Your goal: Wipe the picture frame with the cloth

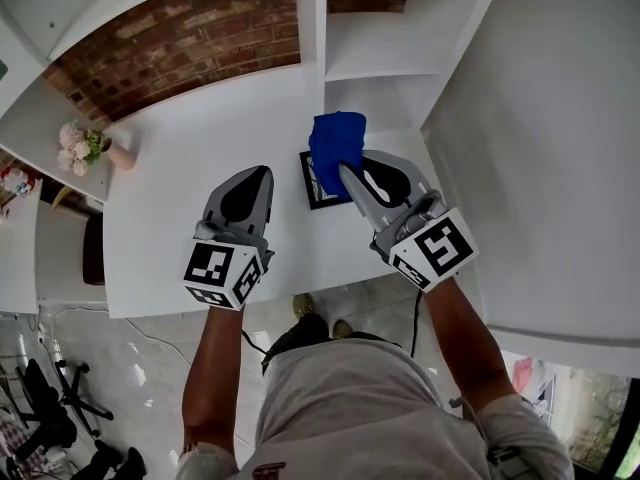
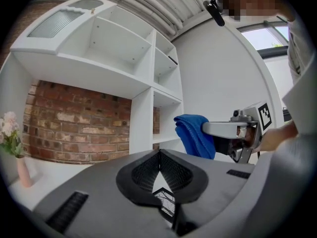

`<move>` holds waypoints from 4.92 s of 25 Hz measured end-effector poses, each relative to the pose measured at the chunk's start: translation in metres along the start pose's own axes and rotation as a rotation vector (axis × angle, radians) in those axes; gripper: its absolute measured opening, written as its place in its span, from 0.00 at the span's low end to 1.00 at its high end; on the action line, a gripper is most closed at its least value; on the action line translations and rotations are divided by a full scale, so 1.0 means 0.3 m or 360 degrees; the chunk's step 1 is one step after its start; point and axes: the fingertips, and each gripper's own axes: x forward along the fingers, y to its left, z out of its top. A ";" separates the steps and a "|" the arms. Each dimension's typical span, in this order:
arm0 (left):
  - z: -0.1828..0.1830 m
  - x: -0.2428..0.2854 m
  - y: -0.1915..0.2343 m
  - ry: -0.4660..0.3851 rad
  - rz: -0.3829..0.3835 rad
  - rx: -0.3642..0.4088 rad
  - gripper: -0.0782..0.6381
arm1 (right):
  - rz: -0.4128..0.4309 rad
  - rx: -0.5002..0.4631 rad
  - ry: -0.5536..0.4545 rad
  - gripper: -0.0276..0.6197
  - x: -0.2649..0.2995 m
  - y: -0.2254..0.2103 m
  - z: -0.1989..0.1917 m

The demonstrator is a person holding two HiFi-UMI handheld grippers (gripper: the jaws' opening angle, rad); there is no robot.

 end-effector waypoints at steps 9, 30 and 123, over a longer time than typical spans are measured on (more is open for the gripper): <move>-0.083 0.105 0.082 0.0053 -0.0143 -0.0088 0.11 | -0.0087 0.0009 0.0115 0.11 0.126 -0.045 -0.087; -0.345 0.291 0.123 0.0430 -0.0152 -0.0271 0.11 | -0.0002 0.0158 0.0361 0.11 0.235 -0.147 -0.356; -0.883 0.410 0.136 0.1417 -0.0099 -0.0286 0.42 | -0.0047 0.0714 0.1251 0.11 0.172 -0.293 -0.814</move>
